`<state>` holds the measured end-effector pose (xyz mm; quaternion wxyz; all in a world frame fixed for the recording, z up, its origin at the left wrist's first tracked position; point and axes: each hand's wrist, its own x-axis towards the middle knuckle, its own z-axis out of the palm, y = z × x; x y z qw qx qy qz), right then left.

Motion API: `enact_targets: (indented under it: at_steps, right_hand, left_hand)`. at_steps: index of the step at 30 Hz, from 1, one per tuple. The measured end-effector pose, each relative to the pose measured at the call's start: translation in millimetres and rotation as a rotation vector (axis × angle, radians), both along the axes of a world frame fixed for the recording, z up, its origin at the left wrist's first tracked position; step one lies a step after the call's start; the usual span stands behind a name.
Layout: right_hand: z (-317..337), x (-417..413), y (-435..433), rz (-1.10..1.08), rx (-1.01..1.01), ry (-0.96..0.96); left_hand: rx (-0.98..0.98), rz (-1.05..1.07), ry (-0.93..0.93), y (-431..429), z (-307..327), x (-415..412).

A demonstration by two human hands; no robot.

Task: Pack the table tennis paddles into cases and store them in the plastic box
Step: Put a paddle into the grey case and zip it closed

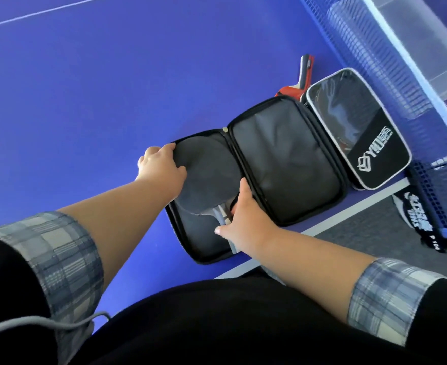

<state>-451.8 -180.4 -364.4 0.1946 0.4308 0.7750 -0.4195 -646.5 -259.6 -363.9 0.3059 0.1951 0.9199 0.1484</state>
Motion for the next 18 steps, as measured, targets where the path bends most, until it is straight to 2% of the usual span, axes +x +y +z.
enact_targets:
  at_steps: [5, 8, 13, 16, 18]
  right_hand:
    - [13.5, -4.0, 33.2, 0.000, -0.040, 0.052]
    - [32.8, -17.4, 78.5, -0.074, 0.057, 0.217]
    - [59.0, -58.2, 205.2, -0.215, 0.289, 0.422]
    - [62.9, -80.3, 277.0, -0.180, 0.426, 0.383]
    - [61.7, -93.8, 313.5, -0.144, 0.423, 0.264]
  left_hand:
    - [-0.027, 0.057, 0.027, 7.4, 5.4, 2.3]
    - [0.051, 0.034, 0.090, 24.0, 12.6, 9.7]
    - [0.197, -0.148, 0.117, 109.4, 29.4, 18.0]
    - [0.228, -0.211, 0.119, 166.1, 29.5, 14.2]
    - [0.226, -0.225, 0.061, 199.9, 29.8, 8.1]
